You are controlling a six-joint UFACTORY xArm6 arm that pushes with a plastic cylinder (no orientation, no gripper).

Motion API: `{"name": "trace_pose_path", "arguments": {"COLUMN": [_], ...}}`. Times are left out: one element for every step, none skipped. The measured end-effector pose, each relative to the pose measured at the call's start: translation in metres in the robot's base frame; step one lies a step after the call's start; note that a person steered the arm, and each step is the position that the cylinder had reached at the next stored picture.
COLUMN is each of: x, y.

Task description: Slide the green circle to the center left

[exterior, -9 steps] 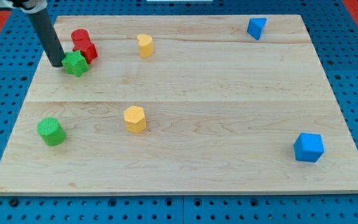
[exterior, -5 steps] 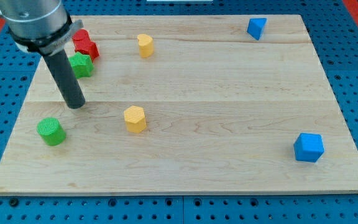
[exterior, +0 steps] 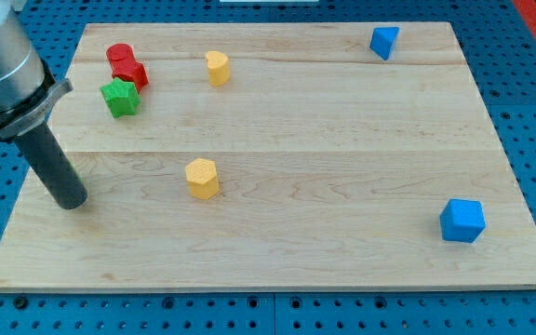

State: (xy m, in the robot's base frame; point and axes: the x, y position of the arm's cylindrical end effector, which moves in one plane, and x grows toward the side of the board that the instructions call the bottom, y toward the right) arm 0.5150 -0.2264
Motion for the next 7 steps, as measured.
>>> {"name": "trace_pose_path", "arguments": {"x": [0.005,0.005,0.004,-0.018,-0.043,-0.061,-0.078], "y": [-0.001,-0.018,-0.022,-0.019,-0.02,-0.02,-0.02]}}
